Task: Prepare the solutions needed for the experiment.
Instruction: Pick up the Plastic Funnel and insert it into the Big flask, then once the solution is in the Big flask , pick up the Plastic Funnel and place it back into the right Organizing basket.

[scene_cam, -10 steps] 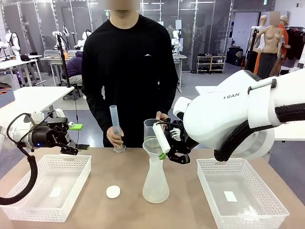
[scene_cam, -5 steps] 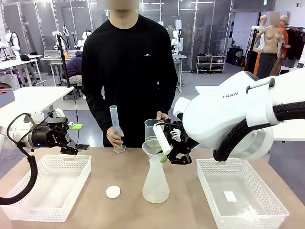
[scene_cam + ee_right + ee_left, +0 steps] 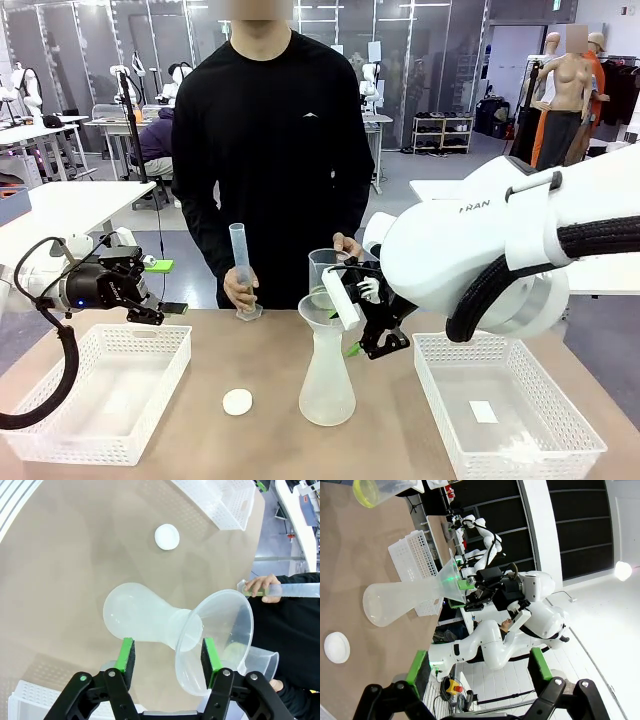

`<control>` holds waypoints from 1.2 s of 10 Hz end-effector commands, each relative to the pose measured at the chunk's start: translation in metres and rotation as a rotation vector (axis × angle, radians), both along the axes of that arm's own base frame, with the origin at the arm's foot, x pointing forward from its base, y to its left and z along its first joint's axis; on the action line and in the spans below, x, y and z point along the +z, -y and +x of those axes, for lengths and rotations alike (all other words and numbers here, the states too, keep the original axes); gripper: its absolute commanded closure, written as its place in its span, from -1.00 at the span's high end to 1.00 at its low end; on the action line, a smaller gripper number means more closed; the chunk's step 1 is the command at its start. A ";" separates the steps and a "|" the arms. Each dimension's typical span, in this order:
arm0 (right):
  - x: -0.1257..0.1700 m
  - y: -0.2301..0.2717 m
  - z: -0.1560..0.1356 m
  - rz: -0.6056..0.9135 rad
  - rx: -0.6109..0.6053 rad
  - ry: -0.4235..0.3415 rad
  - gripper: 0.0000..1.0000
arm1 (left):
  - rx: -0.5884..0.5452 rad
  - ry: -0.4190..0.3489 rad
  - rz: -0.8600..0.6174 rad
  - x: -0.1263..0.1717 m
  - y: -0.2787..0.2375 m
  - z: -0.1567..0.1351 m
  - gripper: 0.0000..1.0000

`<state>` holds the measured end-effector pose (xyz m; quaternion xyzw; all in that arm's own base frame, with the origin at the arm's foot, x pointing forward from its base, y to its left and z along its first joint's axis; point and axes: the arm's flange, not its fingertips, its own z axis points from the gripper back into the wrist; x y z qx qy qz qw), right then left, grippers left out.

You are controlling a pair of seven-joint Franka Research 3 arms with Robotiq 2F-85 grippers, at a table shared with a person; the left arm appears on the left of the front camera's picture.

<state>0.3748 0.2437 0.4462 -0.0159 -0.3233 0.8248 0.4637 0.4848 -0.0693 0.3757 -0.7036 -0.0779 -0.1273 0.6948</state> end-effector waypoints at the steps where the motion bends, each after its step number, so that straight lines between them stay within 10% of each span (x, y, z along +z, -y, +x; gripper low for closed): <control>1: 0.008 -0.001 -0.002 0.022 0.001 0.019 0.33 | 0.008 0.009 -0.016 0.003 0.001 0.000 1.00; 10: 0.009 -0.002 -0.002 0.009 0.003 0.017 0.34 | 0.008 0.009 -0.016 0.003 0.001 0.000 1.00; 12: 0.046 -0.007 -0.034 0.069 0.012 0.074 0.34 | 0.008 0.009 -0.016 0.003 0.001 0.000 1.00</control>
